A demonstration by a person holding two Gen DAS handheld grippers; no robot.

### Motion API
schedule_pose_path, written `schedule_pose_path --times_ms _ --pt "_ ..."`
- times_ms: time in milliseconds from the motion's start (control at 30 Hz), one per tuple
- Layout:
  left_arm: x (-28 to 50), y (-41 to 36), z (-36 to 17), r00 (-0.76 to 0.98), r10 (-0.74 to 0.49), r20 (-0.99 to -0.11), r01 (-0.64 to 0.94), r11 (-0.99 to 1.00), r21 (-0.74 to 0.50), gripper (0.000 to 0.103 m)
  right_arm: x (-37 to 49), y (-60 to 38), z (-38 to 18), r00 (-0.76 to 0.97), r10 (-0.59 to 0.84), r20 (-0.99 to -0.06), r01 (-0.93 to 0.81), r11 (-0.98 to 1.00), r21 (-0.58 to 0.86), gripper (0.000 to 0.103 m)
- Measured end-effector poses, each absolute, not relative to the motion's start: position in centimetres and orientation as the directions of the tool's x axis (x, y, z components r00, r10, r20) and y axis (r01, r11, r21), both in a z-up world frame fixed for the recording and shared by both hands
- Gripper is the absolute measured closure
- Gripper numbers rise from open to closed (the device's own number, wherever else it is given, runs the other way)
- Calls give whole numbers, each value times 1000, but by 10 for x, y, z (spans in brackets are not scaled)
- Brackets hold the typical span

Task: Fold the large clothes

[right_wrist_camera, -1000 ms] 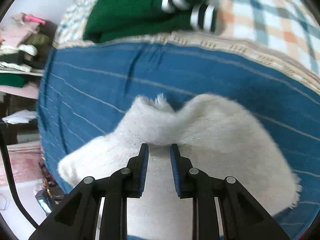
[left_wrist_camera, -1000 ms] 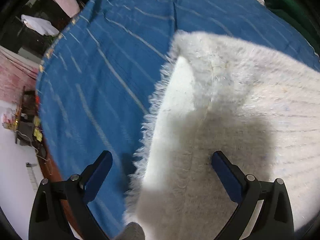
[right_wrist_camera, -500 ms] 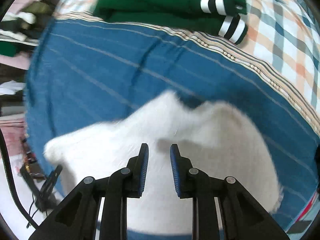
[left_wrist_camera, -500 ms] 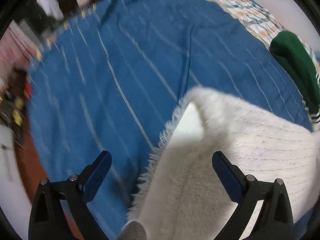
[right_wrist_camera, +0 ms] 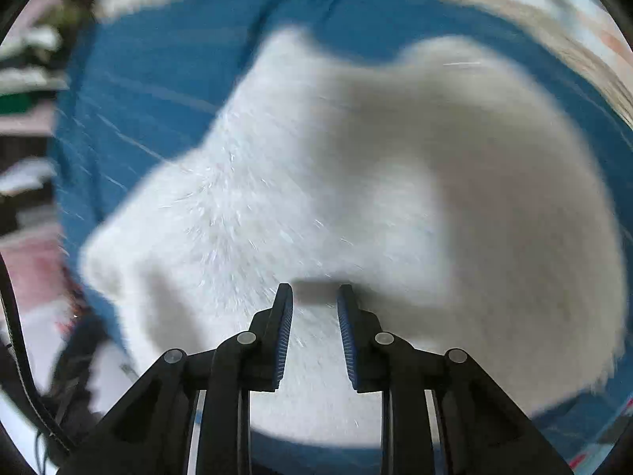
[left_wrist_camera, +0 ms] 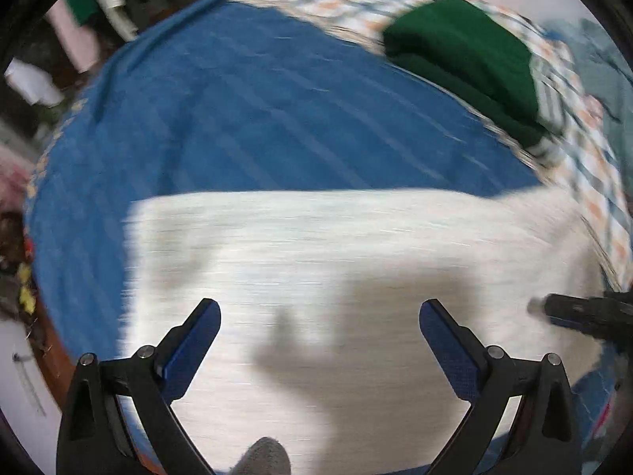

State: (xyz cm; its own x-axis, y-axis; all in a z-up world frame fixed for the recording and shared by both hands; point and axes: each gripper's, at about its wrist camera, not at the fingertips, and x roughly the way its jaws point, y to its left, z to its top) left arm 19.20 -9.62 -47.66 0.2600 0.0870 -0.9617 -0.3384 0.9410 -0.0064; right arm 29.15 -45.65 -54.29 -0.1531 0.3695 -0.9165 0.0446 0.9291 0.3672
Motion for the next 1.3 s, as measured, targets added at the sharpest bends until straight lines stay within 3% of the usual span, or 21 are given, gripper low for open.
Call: schedule_pose_path --times_ms 33,67,200,267,333,533,667,733,800,867,1033,1300 --pt "201 -112 -485 249 73 -966 -312 950 -9 0 283 -478 -529 -89 400 -912 82 916 393 53" --pt "210 -127 -496 226 71 -971 -289 957 3 0 276 -495 -521 -49 416 -908 111 906 409 49" --pt "239 -155 -549 157 106 -982 -233 970 67 0 215 -591 -501 107 460 -881 301 830 470 47" --pt "241 -152 -554 198 92 -976 -247 968 42 0 192 -620 -517 121 467 -876 351 805 478 39" --pt "240 -150 -553 203 83 -976 -229 973 35 0 173 -620 -548 126 497 -859 399 767 502 39" --pt "238 -147 -551 206 66 -976 -202 979 23 0 166 -636 -636 332 689 -644 426 499 754 35" --pt "244 -139 -553 211 66 -975 -187 982 26 0 192 -631 -652 431 728 -533 386 385 838 33" --pt "246 -138 -553 215 66 -974 -182 983 27 0 204 -615 -655 454 746 -487 362 345 866 37" --pt "251 -138 -554 222 75 -972 -172 984 37 0 215 -603 -652 447 768 -458 346 324 881 63" --pt "258 -141 -552 225 82 -971 -154 987 48 0 222 -593 -645 463 765 -447 334 317 888 76" --pt "282 -165 -545 258 55 -965 -92 995 32 0 226 -584 -579 518 725 -454 266 368 891 82" --pt "342 -246 -554 281 -181 -942 15 983 -184 0 227 -601 -472 605 564 -562 185 586 788 86"
